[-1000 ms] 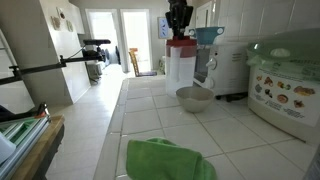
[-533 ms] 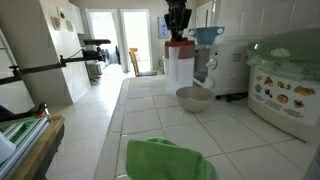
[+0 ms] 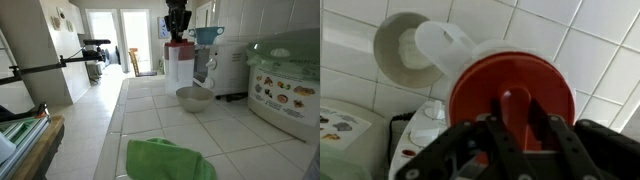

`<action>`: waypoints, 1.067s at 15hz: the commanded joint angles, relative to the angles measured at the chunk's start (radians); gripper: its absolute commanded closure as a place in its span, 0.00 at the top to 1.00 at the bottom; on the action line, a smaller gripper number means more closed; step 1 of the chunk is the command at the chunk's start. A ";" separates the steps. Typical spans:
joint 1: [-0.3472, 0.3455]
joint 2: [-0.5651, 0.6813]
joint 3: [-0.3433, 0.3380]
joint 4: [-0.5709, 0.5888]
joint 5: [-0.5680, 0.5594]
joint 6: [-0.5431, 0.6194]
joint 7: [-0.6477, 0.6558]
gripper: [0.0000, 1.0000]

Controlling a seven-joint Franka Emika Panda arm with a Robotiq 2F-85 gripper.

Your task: Put the red lid on the plastic jug

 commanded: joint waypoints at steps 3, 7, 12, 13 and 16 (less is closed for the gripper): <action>0.003 0.040 -0.003 0.012 -0.018 -0.063 -0.020 0.69; 0.003 0.066 -0.003 0.019 -0.022 -0.087 -0.021 0.86; 0.006 0.058 -0.004 0.030 -0.044 -0.105 -0.023 0.98; 0.007 0.054 -0.004 0.031 -0.050 -0.107 -0.022 1.00; 0.010 0.030 -0.004 0.039 -0.067 -0.128 -0.021 1.00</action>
